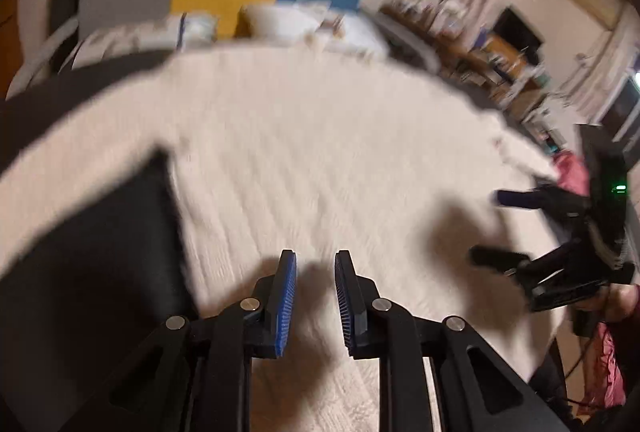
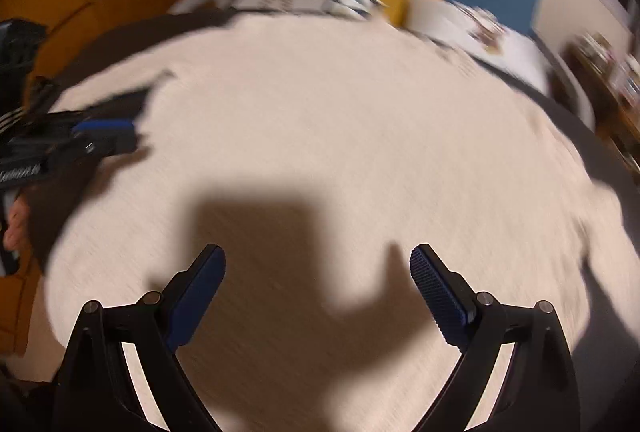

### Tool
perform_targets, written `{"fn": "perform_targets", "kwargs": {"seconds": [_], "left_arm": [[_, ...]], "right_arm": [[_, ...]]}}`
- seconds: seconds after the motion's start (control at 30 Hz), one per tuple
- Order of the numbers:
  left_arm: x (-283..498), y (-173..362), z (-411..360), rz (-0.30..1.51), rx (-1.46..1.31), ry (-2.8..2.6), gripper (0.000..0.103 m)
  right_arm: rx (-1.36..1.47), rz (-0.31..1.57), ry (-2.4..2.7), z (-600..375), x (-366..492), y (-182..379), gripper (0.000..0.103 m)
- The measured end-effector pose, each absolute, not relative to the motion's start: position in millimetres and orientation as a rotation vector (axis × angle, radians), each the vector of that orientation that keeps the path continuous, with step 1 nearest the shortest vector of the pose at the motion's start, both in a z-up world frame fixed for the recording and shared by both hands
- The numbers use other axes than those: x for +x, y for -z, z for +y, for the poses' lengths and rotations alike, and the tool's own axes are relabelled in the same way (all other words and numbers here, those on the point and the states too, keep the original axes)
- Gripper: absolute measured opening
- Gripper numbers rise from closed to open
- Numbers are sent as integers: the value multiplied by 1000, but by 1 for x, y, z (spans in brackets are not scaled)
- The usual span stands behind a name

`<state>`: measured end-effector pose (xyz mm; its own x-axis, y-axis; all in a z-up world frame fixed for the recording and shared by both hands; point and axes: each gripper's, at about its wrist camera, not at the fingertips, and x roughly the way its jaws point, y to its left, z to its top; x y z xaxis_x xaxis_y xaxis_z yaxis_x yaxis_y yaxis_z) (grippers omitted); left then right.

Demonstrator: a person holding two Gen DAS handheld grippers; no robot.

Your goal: Fold clothes

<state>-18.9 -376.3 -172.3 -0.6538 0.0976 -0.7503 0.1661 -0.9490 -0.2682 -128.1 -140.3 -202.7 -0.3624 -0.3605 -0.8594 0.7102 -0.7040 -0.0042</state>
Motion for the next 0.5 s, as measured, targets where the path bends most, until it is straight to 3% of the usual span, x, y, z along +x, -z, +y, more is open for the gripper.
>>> {"fn": "perform_targets", "kwargs": {"seconds": [0.23, 0.4, 0.5], "left_arm": [[-12, 188, -350, 410, 1324, 2720, 12], [-7, 199, -331, 352, 1346, 2677, 17], [1, 196, -350, 523, 1328, 2685, 17]], "right_arm": [[1147, 430, 2126, -95, -129, 226, 95], [1121, 430, 2129, -87, -128, 227, 96], [1140, 426, 2127, -89, -133, 225, 96]]}}
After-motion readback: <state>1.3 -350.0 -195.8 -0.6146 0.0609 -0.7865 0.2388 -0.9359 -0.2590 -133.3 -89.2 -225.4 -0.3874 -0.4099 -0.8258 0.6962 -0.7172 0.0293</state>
